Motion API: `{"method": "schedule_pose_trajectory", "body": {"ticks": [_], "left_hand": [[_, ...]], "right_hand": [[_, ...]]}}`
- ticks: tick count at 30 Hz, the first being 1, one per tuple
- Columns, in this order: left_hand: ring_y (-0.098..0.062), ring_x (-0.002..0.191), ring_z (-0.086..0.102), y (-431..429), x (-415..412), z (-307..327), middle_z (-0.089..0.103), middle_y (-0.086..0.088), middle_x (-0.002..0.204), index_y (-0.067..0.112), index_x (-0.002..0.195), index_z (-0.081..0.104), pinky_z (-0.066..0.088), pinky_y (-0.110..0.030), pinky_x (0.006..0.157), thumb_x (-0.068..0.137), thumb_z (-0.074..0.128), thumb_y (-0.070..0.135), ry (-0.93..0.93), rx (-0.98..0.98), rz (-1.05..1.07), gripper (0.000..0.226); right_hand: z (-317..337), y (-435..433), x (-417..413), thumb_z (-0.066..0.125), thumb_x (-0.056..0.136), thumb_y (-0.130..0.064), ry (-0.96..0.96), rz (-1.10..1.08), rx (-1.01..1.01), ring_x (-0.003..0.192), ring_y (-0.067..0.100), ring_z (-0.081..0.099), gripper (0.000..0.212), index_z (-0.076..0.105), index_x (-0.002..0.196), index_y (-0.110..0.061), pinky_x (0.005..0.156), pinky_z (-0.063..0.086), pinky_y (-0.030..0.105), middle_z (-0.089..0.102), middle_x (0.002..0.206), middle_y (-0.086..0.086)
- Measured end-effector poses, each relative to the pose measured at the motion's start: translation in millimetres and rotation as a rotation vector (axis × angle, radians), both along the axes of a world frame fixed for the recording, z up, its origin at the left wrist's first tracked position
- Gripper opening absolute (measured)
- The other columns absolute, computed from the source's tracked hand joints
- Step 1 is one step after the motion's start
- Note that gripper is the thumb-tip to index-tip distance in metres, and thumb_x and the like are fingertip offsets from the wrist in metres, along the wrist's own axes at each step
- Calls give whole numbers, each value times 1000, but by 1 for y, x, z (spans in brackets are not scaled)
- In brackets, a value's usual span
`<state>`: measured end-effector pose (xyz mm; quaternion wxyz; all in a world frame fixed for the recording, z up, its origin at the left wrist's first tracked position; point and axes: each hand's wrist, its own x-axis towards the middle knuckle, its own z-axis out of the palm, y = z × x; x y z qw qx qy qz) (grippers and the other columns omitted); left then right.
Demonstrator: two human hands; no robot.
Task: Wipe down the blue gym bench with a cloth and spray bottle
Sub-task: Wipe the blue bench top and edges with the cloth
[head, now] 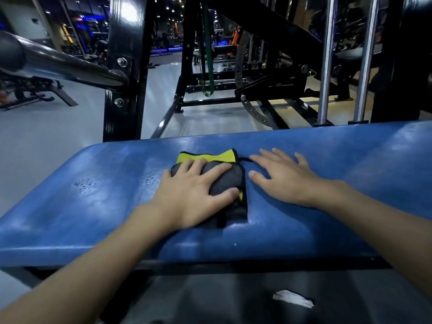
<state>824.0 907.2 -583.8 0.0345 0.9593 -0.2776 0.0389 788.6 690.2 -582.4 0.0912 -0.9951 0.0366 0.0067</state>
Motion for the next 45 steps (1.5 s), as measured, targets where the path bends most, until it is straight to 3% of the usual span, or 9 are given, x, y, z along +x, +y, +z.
{"method": "schedule_pose_trajectory", "body": {"ticks": [5,9,12,18,23,29,33,39,45], "left_hand": [[-24,146,24,-27,89,1,32,7,157,62,144,21,24,-60,113,67,9,91,61,-11,62,83],[-30,148,23,-49,144,8,29,0,160,59,147,19,21,-59,112,84,21,86,95,22,137,68],[-31,147,24,-55,150,9,31,-3,158,59,149,17,22,-58,110,86,20,85,107,31,138,68],[-30,147,21,-28,90,3,28,-2,160,55,151,18,19,-60,112,83,15,87,49,27,90,75],[-22,144,20,9,5,1,29,5,154,54,151,13,27,-54,110,68,-4,86,-16,61,38,91],[-17,145,16,33,-43,-1,26,11,153,54,151,5,26,-51,113,69,-6,84,-28,59,41,88],[-16,144,20,25,-12,1,30,11,151,57,147,10,27,-52,112,67,-3,86,15,34,46,86],[-24,146,23,4,78,1,31,6,157,61,145,19,24,-59,113,66,5,90,62,-3,94,85],[-32,147,24,-23,157,10,30,-3,159,58,149,17,21,-60,111,86,17,84,106,34,182,68]], "right_hand": [[-9,0,4,18,100,-58,21,-5,-37,153,14,-7,64,7,158,-33,121,-4,54,-2,167,-8],[-11,-1,7,16,99,-59,27,-7,-60,153,13,-9,64,9,158,-35,121,-5,53,-4,167,-9],[-11,-1,7,16,98,-59,16,-13,-54,153,12,-8,63,10,157,-37,121,-4,53,-3,167,-9],[-12,0,6,18,98,-60,-7,-20,-20,153,12,-5,64,14,157,-37,121,-4,52,1,167,-10],[-8,1,1,20,100,-58,6,-21,-3,153,12,-5,62,14,157,-36,121,-5,51,1,167,-9],[1,4,-2,28,102,-55,-32,-17,-38,153,16,4,58,28,154,-30,120,-4,57,15,166,-4],[4,10,4,31,101,-55,-82,8,18,153,15,5,59,25,155,-33,121,-2,55,15,165,-6],[-9,12,12,22,101,-56,-5,14,1,153,15,-4,59,17,157,-36,121,-4,53,5,167,-6],[-10,13,14,20,100,-56,-9,6,-15,153,12,-5,58,18,155,-40,121,-3,52,4,167,-8]]}}
